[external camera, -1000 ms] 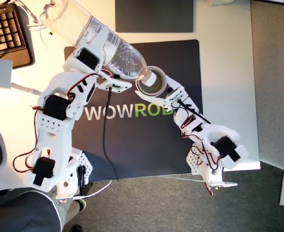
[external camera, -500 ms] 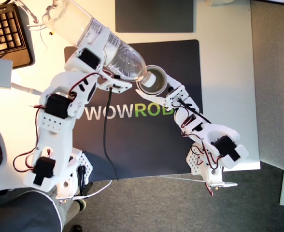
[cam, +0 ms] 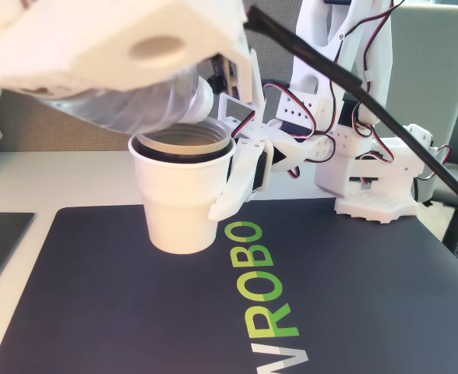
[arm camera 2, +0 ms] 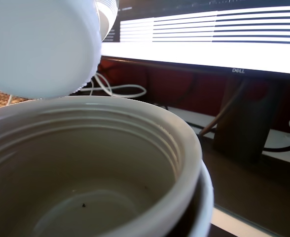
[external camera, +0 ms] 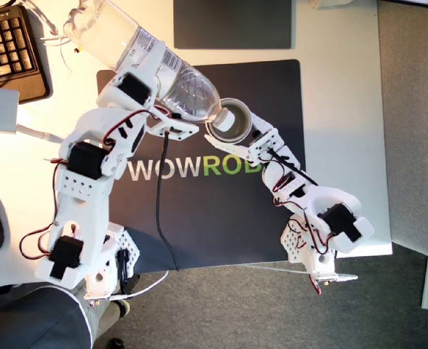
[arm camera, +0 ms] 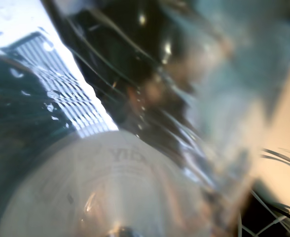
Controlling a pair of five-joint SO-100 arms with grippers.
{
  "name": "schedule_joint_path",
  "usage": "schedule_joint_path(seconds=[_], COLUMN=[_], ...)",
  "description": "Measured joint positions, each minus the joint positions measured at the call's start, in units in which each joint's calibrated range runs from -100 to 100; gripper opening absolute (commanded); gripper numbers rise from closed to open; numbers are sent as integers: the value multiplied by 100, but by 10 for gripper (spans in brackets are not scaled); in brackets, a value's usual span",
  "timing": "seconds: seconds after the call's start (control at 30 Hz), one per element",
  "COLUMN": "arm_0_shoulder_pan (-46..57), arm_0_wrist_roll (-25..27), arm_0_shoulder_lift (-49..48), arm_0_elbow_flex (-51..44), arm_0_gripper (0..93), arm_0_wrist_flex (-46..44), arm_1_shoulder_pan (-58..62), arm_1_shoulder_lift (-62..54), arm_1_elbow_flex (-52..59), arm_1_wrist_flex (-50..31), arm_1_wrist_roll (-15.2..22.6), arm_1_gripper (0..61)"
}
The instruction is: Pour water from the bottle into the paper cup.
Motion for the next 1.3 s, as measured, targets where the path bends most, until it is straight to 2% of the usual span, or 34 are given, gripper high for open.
schedule_joint_path(seconds=[1.0,1.3], arm_0_shoulder_pan=[-120,-120], arm_0_wrist_roll=[0,0], arm_0_shoulder_lift=[0,52], arm_0_elbow_flex=[0,-408], arm_0_gripper=[0,0], arm_0_wrist_flex=[73,309], arm_1_shoulder_pan=[120,120], arm_1_shoulder_lift=[157,218], arm_1_elbow_flex=[-72,-72], arm_1_wrist_flex=[0,0], arm_1_wrist_roll=[-5,-5], arm_1_gripper=[1,1])
